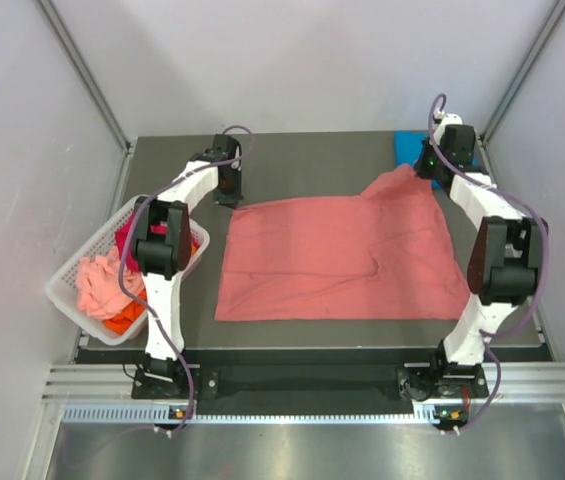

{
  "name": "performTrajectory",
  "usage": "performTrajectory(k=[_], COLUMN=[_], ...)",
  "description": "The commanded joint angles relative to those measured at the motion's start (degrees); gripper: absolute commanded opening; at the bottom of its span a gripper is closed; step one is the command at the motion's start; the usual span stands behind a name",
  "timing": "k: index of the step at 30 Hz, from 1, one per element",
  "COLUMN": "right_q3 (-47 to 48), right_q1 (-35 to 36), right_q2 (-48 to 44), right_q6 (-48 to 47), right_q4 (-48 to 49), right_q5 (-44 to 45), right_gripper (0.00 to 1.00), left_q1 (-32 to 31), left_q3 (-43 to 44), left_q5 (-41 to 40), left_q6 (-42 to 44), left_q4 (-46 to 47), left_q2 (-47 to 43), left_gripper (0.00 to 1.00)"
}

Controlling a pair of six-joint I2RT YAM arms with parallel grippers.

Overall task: Fold and stack the t-shirts
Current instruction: Fold the tshirt

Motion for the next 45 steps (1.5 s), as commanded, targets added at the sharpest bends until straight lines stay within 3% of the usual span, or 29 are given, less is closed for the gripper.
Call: performTrajectory(k=[1, 17, 24, 33, 38, 45], right_q3=[-3.81, -17.26, -20.78, -25.7, -27.19, -31.85], right_q1=[-0.59, -1.47, -2.79, -2.96, -3.05, -3.49], right_q2=[-6.25, -23.83, -27.35, -32.18, -34.12, -40.35], right_q6=[0.6, 4.03, 6.14, 9.66, 10.19, 12.46], right_q4=[2.66, -4.02, -7.63, -9.29, -14.03, -15.62], right_q5=[2.58, 15.41, 17.0, 16.47, 22.35, 23.68], right_gripper=[0.0, 0.0, 0.0, 0.0, 0.0, 0.0], left_q1=[0.45, 0.36, 0.36, 0.36, 0.28, 0.36], left_q3=[-2.57, -8.2, -10.93, -14.61, -19.27, -21.48], left_q5=[-0.51, 2.13, 10.48, 8.11, 7.23, 5.3], left_q6=[-1.0, -3.37, -3.28, -3.9, -3.72, -3.55], left_q4=[2.35, -1.34, 4.37, 2.44, 0.94, -0.37], left_q2=[-6.19, -12.61, -15.68, -19.29, -21.92, -22.54], left_gripper=[0.0, 0.0, 0.0, 0.0, 0.0, 0.0])
